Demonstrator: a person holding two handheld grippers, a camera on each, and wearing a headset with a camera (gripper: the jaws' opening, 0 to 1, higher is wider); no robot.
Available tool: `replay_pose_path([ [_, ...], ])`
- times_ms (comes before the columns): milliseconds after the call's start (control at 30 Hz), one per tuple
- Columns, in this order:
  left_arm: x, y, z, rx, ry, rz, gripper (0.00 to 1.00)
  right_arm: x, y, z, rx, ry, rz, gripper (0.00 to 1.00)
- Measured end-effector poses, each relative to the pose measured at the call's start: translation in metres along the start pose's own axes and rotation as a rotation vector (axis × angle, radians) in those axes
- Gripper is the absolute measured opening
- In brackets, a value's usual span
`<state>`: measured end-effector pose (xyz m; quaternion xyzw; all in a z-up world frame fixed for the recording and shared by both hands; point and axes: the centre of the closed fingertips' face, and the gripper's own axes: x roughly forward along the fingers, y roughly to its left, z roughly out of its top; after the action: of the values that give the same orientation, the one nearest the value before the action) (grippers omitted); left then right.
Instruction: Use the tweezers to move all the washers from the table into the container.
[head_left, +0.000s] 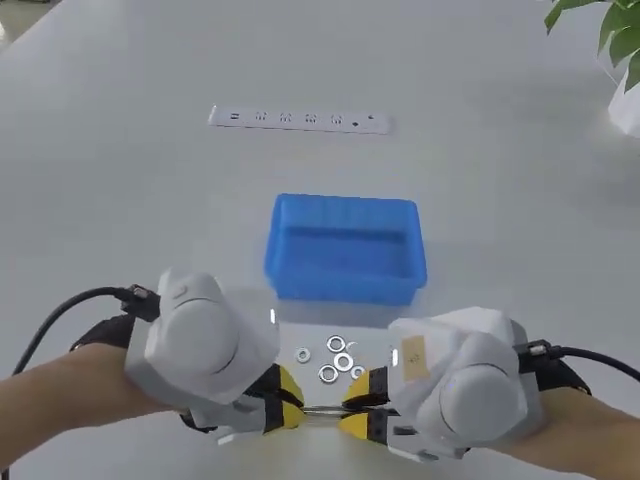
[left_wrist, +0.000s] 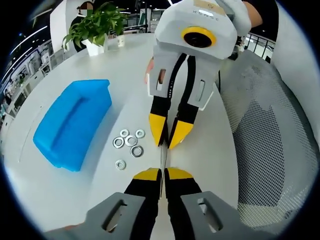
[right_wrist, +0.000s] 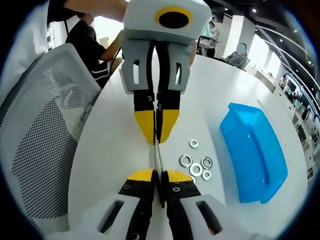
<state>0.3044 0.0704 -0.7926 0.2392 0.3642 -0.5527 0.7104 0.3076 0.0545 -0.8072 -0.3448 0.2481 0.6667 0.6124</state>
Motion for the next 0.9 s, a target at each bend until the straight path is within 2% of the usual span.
replay_pose_path([
  [67, -0.004, 0.0, 0.002, 0.01, 0.001, 0.001, 0.07, -0.001, 0.0, 0.003, 0.011, -0.015, -0.002, 0.08],
  [233, -0.017, -0.002, 0.016, 0.032, -0.022, -0.002, 0.06, -0.004, -0.001, 0.005, 0.001, -0.031, -0.023, 0.08],
  [267, -0.019, 0.002, 0.022, 0.038, -0.04, 0.014, 0.04, -0.004, 0.001, 0.005, -0.008, -0.031, -0.023, 0.08],
  [333, -0.021, -0.008, 0.037, -0.019, -0.098, -0.028, 0.04, -0.001, 0.007, 0.006, -0.011, -0.038, -0.017, 0.08],
  [367, -0.021, -0.007, 0.038, -0.002, -0.089, -0.017, 0.04, 0.0, 0.009, 0.007, -0.01, -0.047, -0.013, 0.08],
  [400, -0.018, -0.005, 0.036, 0.037, -0.069, 0.001, 0.04, 0.001, 0.012, 0.009, -0.015, -0.059, -0.012, 0.08],
  [433, -0.017, -0.007, 0.028, 0.046, -0.025, -0.008, 0.04, 0.002, 0.014, 0.009, -0.015, -0.064, -0.01, 0.07],
  [500, -0.013, -0.011, 0.018, 0.041, 0.012, -0.028, 0.04, 0.003, 0.016, 0.009, -0.019, -0.065, -0.009, 0.07],
  [567, -0.011, -0.009, 0.007, 0.057, 0.045, -0.014, 0.04, 0.002, 0.017, 0.011, -0.009, -0.074, -0.002, 0.07],
  [633, -0.006, -0.009, -0.001, 0.048, 0.056, -0.019, 0.05, 0.001, 0.015, 0.012, -0.013, -0.078, -0.01, 0.07],
  [700, -0.001, -0.011, -0.006, 0.017, 0.057, -0.03, 0.09, -0.001, 0.014, 0.013, -0.005, -0.084, -0.01, 0.07],
  [767, 0.004, -0.01, -0.009, 0.016, 0.059, -0.026, 0.15, -0.002, 0.011, 0.014, 0.004, -0.09, -0.013, 0.07],
  [800, 0.006, -0.008, -0.012, 0.023, 0.066, -0.017, 0.16, -0.004, 0.01, 0.014, 0.006, -0.091, -0.013, 0.07],
  [867, 0.009, -0.01, -0.018, 0.017, 0.095, -0.036, 0.15, -0.007, 0.006, 0.017, 0.014, -0.106, -0.025, 0.07],
  [900, 0.01, -0.007, -0.009, 0.062, 0.046, -0.036, 0.14, -0.008, 0.006, 0.017, 0.022, -0.107, -0.021, 0.07],
])
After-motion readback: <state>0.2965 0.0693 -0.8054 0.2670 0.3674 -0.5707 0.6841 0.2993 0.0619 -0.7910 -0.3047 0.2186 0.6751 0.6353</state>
